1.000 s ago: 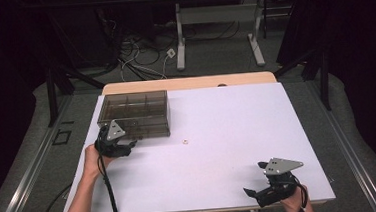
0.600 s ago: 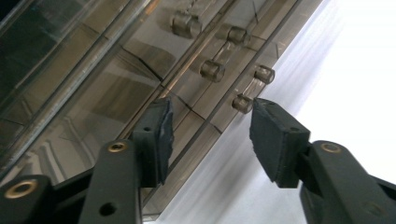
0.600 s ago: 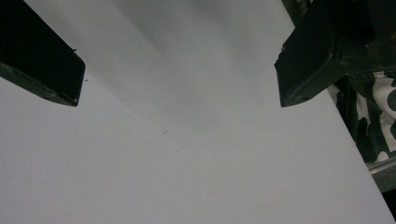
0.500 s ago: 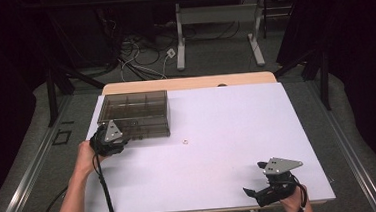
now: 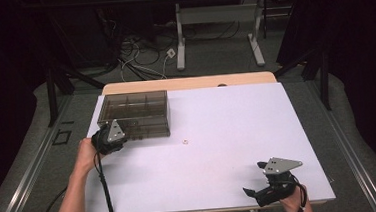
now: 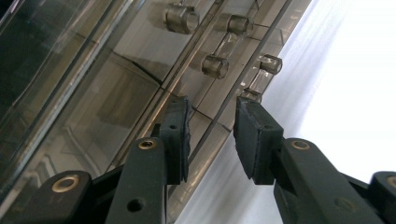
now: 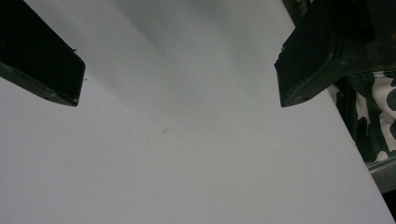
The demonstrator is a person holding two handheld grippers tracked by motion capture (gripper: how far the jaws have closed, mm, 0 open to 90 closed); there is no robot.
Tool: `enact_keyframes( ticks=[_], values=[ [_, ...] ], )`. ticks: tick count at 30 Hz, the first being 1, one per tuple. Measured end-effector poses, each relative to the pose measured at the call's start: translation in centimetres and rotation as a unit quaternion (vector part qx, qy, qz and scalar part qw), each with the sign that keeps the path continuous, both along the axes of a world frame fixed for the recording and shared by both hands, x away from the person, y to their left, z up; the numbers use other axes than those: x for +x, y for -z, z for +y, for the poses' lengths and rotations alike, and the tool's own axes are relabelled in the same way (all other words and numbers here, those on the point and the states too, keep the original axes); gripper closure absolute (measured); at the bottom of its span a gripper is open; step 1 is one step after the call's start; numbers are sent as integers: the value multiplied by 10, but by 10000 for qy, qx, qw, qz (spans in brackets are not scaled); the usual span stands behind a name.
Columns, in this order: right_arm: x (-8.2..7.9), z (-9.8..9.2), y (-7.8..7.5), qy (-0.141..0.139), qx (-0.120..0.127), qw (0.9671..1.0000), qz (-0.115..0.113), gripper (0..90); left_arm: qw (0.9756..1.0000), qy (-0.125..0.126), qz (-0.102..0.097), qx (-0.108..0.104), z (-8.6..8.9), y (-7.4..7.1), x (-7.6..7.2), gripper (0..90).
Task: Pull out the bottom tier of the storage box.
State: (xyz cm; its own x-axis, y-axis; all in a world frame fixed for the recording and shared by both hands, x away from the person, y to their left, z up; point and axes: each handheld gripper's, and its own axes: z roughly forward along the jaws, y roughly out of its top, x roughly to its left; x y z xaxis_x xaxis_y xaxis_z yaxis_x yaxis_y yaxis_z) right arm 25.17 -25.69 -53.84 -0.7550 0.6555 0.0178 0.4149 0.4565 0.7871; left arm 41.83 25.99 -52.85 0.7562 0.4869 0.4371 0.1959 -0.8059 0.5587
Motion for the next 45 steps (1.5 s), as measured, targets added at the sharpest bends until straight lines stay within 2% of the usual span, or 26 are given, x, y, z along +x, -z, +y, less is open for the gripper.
enact_keyframes(
  ticks=[5, 8, 10, 14, 19, 23, 25, 31, 35, 39, 45],
  values=[
    [0, 0, 0, 14, -15, 10000, -4, 5, 9999, 95, 38, 37, -2, 1, 2, 676],
    [0, 1, 0, 16, 19, 10000, -65, 5, 9998, 143, 4, 146, -4, 1, 2, 673],
    [1, 1, 1, -28, -19, 10000, -26, 5, 9997, 173, -9, 191, -5, 1, 2, 674],
    [0, 1, 0, 1, 12, 10000, -48, 5, 9995, 182, 58, 238, -5, 5, 4, 688],
    [0, 0, 0, -7, 0, 10000, -14, 5, 9984, 243, -76, 512, -8, 9, 3, 698],
    [-1, 1, 0, -6, -10, 10000, 7, 5, 9983, 217, -42, 542, -10, 11, 3, 714],
    [-1, 1, 0, -13, 44, 10000, -53, 5, 9979, 213, -80, 612, -11, 11, 3, 718],
    [-1, 1, 0, -3, 43, 10000, -45, 5, 9977, 192, -134, 635, -11, 12, 2, 741],
    [-1, 1, 0, -7, 45, 10000, -38, 5, 9964, 186, -192, 804, -14, 12, 1, 753],
    [-1, 0, -1, -30, 20, 10000, -37, 5, 9960, 209, -212, 842, -15, 12, 1, 759],
    [-2, 0, -2, -72, 37, 10000, -31, 5, 9934, 250, -281, 1081, -17, 12, 0, 766]
  ],
)
